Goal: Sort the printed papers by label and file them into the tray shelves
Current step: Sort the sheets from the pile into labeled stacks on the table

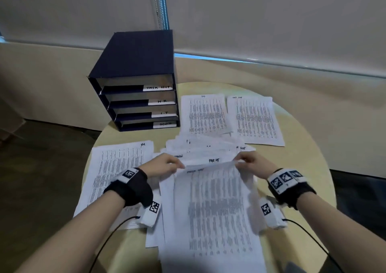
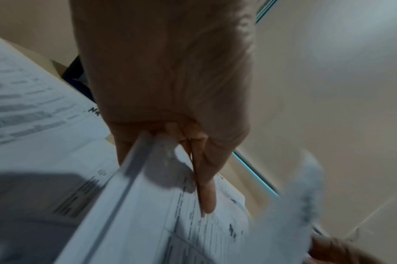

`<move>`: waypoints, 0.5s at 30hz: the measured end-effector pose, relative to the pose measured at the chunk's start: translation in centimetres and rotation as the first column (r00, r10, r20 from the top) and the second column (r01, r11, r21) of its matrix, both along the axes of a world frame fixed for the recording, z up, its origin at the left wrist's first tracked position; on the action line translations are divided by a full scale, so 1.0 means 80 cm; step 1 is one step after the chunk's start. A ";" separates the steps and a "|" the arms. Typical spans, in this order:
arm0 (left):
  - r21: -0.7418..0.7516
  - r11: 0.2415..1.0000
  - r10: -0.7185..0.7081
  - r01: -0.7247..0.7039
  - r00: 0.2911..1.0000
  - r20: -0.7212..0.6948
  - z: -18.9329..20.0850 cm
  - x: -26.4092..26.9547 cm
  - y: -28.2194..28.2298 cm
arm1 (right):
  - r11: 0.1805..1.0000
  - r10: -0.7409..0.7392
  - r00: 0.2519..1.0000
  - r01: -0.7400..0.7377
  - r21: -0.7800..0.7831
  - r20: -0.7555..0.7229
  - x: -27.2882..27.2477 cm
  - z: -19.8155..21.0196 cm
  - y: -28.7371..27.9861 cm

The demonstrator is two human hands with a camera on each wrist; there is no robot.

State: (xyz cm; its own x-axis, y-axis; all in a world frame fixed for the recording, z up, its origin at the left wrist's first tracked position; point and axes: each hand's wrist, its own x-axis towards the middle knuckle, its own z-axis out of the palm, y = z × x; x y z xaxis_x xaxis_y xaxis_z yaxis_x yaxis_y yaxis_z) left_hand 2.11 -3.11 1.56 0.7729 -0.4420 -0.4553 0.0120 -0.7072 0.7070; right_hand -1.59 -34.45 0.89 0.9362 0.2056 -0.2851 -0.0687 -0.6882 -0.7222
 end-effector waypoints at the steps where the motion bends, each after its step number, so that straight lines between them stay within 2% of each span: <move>1: -0.005 1.000 0.026 -0.026 0.999 -0.031 0.007 0.000 -0.008 | 1.000 0.019 1.000 -0.019 0.006 0.017 0.003 -0.001 0.014; 4: 0.045 0.999 0.024 -0.018 0.993 -0.119 0.013 0.004 -0.020 | 1.000 0.013 0.998 -0.015 0.023 0.067 0.010 -0.003 0.048; 9: 0.059 0.994 -0.085 0.087 0.996 -0.036 0.007 0.008 -0.017 | 1.000 -0.012 0.988 0.011 0.011 0.155 0.010 -0.007 0.069; 15: 0.047 0.999 0.017 -0.016 1.000 -0.009 -0.002 0.006 -0.011 | 0.995 -0.094 0.909 0.077 0.059 0.405 -0.011 -0.026 0.063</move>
